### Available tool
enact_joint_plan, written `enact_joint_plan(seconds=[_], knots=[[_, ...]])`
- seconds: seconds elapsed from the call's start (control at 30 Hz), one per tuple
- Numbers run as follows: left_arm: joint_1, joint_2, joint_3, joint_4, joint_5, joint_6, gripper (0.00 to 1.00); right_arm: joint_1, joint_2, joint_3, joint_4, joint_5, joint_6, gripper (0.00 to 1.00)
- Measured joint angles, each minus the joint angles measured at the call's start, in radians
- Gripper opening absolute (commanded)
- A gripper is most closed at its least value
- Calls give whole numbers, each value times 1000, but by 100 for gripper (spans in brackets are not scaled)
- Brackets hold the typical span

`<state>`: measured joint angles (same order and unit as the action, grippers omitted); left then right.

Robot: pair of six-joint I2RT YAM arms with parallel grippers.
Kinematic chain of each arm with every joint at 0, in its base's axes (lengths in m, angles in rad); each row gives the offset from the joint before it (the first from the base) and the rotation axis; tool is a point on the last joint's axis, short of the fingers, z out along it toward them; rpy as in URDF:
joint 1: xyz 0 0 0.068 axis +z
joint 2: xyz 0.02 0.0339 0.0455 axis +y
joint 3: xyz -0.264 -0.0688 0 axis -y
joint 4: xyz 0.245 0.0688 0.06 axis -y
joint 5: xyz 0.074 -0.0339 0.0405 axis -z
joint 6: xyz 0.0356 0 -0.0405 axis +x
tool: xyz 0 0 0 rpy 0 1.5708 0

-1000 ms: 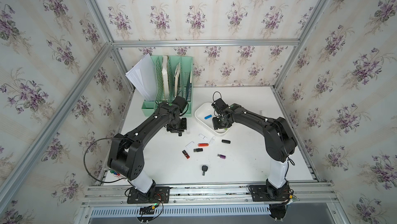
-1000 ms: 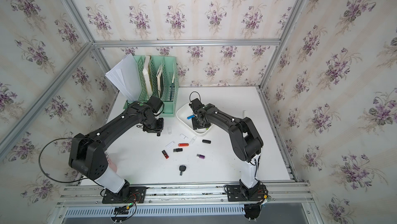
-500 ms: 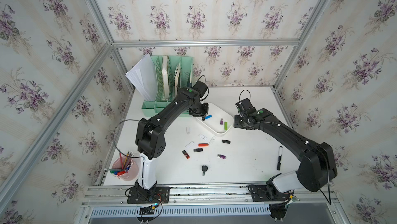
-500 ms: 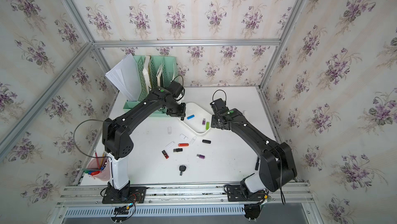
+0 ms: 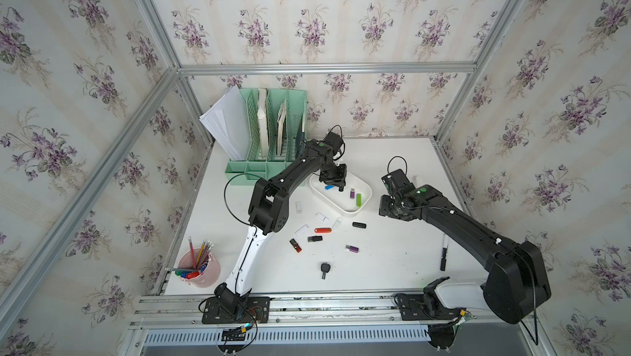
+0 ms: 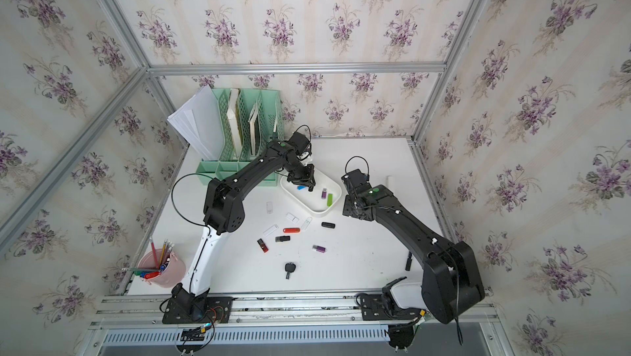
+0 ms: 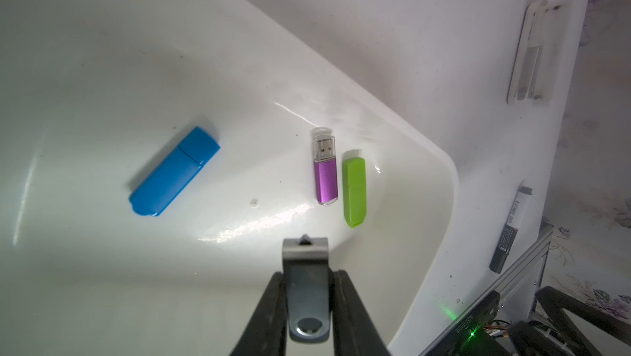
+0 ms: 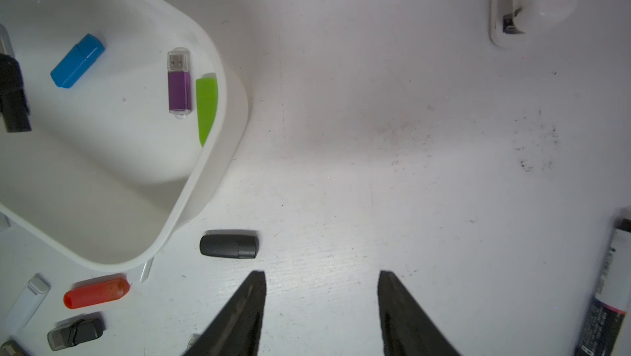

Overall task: Put the usb flash drive into the storage box
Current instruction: Place the USB flash in the storage box, then pick up the USB flash from the center of the board.

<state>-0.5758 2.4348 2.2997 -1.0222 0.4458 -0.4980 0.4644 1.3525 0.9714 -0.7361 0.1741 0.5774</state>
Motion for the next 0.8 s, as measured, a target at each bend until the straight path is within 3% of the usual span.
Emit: enact_joint_plan(seconds=[0.63,0.8], knots=[[-25,116,12,37,31,-10,28,-1,-18,-78,25,-18,8,58],[-34,135,23,29,28,-11,33,-1,-30,-108,37,-36,8,58]])
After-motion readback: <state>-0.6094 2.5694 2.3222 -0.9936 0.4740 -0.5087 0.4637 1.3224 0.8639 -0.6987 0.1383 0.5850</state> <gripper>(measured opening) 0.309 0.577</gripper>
